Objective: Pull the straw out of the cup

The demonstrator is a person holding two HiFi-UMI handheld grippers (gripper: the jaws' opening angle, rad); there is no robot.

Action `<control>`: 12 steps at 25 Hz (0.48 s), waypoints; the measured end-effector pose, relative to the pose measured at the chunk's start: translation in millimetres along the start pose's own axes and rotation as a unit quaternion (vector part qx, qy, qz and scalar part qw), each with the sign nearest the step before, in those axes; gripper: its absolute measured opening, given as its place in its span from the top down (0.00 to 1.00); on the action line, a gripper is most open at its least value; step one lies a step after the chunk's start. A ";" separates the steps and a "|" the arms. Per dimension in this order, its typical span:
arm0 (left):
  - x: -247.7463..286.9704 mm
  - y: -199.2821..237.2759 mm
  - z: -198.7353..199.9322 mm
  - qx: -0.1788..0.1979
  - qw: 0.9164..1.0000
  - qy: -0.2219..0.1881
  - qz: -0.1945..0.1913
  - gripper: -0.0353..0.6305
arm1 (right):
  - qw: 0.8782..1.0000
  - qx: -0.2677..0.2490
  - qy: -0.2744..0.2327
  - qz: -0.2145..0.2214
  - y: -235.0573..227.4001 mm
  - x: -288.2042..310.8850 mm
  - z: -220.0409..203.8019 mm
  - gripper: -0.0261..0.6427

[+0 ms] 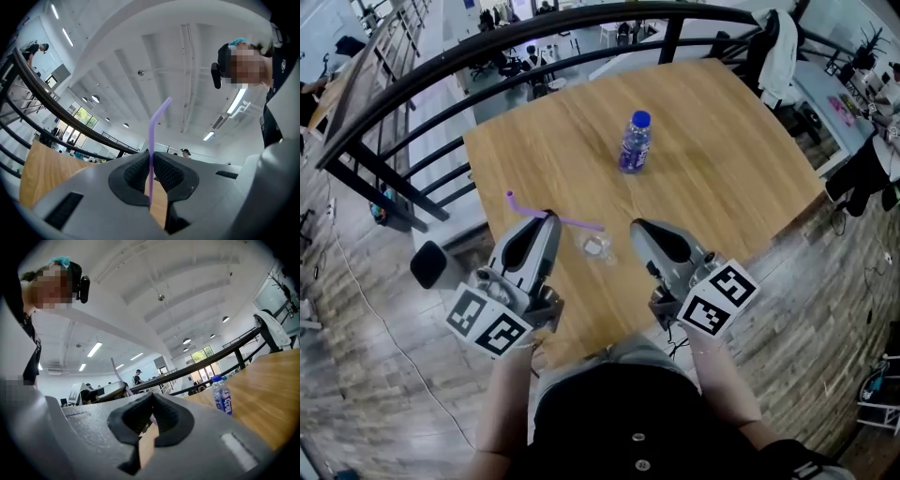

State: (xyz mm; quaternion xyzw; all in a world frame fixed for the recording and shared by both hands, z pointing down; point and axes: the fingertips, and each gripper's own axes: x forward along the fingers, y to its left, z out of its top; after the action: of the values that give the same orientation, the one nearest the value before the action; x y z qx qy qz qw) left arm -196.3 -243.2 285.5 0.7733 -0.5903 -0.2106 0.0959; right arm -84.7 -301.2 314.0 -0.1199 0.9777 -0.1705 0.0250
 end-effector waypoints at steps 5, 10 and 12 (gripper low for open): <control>-7.6 -2.3 1.8 -0.002 1.000 -0.015 -0.011 0.88 | 0.999 -0.010 -0.033 0.016 7.4 0.7 13.5 0.96; -17.4 -10.1 0.5 0.003 0.999 -0.033 -0.021 0.88 | 0.999 -0.005 -0.035 0.017 11.4 -5.5 11.3 0.96; -21.2 -9.0 -1.2 -0.002 0.999 -0.038 -0.020 0.88 | 0.999 -0.001 -0.031 0.014 11.8 -5.3 6.2 0.96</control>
State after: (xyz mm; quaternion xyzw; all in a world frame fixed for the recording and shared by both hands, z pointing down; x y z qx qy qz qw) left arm -192.4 -220.5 287.5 0.7762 -0.5775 -0.2429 0.0712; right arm -81.7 -291.2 304.2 -0.1111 0.9783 -0.1651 0.0576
